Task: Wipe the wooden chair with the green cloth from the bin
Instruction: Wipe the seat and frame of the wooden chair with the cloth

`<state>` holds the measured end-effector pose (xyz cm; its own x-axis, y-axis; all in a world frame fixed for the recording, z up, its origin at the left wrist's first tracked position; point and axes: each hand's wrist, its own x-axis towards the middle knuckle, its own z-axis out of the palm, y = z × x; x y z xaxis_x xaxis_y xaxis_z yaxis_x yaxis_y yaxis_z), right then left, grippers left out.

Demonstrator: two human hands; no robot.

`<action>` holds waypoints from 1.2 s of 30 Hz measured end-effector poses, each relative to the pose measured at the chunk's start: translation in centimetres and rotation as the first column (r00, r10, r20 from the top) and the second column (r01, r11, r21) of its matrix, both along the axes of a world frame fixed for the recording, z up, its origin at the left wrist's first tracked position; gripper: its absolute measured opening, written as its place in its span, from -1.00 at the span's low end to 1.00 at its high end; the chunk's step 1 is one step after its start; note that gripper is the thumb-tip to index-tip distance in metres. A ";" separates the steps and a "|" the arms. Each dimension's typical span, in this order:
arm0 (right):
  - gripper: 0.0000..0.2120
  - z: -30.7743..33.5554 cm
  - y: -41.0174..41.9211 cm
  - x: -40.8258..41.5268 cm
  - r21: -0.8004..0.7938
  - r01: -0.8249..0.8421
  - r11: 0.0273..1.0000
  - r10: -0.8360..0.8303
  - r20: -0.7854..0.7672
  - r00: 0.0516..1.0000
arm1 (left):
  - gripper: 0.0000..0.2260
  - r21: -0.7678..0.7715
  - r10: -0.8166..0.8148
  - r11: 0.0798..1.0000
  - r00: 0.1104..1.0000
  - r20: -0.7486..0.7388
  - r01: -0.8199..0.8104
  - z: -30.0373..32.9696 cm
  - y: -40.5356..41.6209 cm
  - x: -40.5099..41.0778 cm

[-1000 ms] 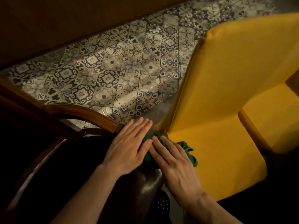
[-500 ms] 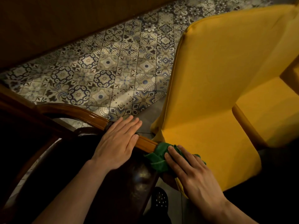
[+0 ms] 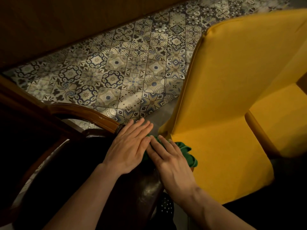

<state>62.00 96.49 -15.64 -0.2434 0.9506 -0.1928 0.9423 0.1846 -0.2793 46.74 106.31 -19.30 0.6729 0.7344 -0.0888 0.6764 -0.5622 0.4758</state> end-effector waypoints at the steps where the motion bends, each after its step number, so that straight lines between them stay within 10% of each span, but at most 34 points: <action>1: -0.47 -0.1 0.2 0.1 -0.014 0.004 1.000 -0.005 -0.017 1.000 | -0.48 -0.003 -0.002 1.000 1.000 -0.004 0.002 0.0 0.0 0.0; 12: -0.31 1.2 -1.7 4.6 -0.095 0.181 0.979 -0.200 -0.272 0.941 | -0.41 -0.133 0.116 0.986 0.989 0.097 -0.102 2.1 -0.5 0.5; 18: -0.30 1.8 -1.2 6.5 -0.192 0.161 0.968 -0.211 -0.276 0.938 | -0.09 -0.035 -0.007 0.999 0.995 -0.101 0.003 3.3 -3.6 0.7; 36: -0.64 11.5 2.3 6.1 0.056 0.202 0.978 -0.181 -0.259 0.949 | -0.61 0.138 0.105 0.987 0.981 -0.163 -0.083 14.4 -1.5 2.3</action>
<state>68.05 98.74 -4.10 -0.0863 0.9938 -0.0695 0.8633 0.0397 -0.5031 49.05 104.77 -4.93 0.5840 0.8062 -0.0947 0.7933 -0.5421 0.2772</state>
